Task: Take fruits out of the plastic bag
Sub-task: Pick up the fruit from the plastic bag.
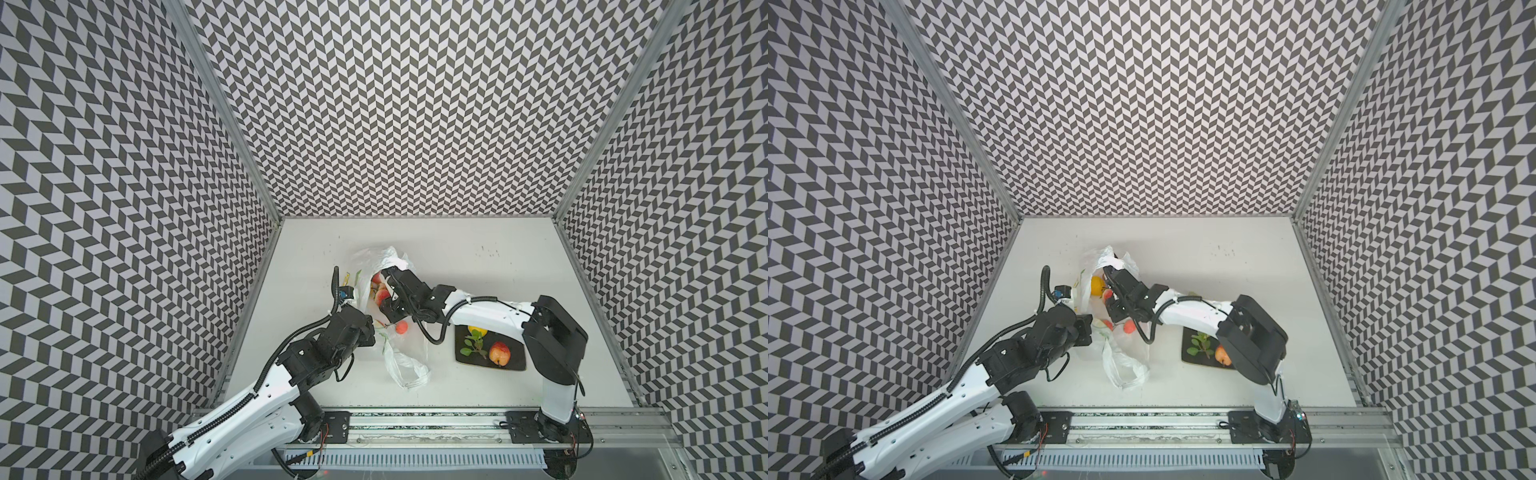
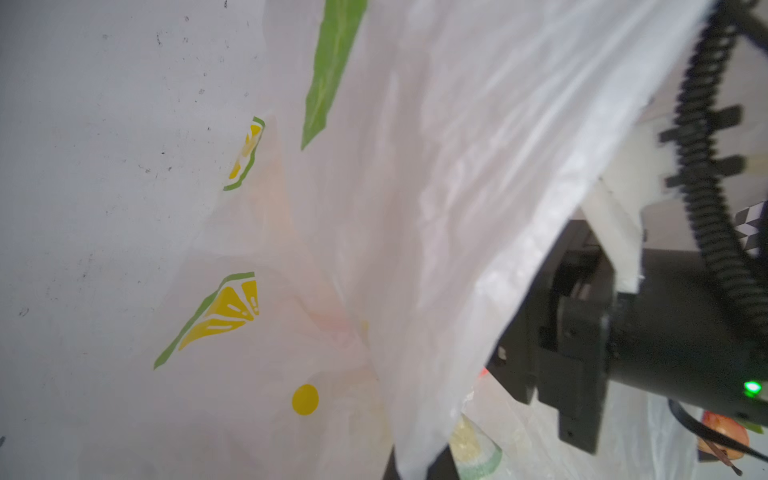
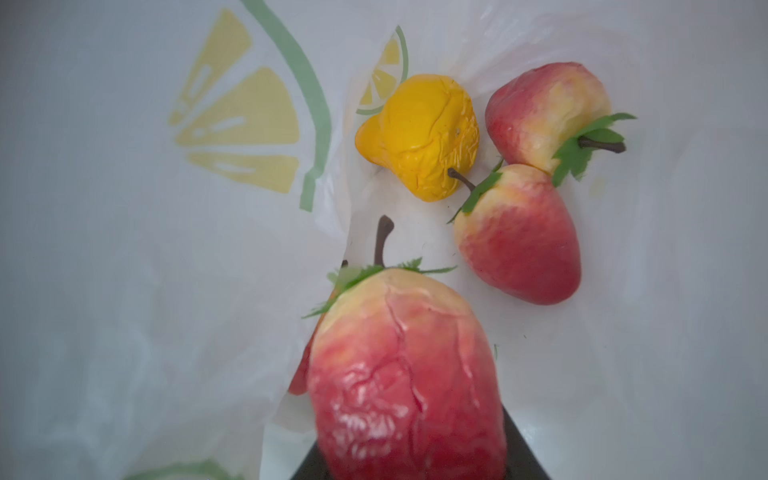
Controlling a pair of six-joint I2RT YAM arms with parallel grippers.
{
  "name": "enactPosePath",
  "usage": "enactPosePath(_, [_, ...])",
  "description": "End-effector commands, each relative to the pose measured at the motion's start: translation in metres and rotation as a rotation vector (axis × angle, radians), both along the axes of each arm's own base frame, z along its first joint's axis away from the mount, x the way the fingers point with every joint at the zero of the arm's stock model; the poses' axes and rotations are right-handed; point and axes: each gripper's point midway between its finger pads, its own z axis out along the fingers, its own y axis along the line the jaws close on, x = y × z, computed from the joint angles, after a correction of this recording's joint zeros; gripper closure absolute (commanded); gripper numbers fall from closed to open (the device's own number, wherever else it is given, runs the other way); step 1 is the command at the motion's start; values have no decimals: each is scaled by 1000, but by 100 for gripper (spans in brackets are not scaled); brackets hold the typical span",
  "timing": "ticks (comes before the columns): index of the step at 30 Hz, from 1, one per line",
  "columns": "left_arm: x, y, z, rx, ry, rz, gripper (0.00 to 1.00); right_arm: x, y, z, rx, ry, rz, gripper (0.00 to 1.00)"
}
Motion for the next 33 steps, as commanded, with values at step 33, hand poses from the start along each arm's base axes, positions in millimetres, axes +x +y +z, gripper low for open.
enactPosePath(33, [63, -30, 54, -52, -114, 33, 100, -49, -40, -8, -3, -92, 173, 64])
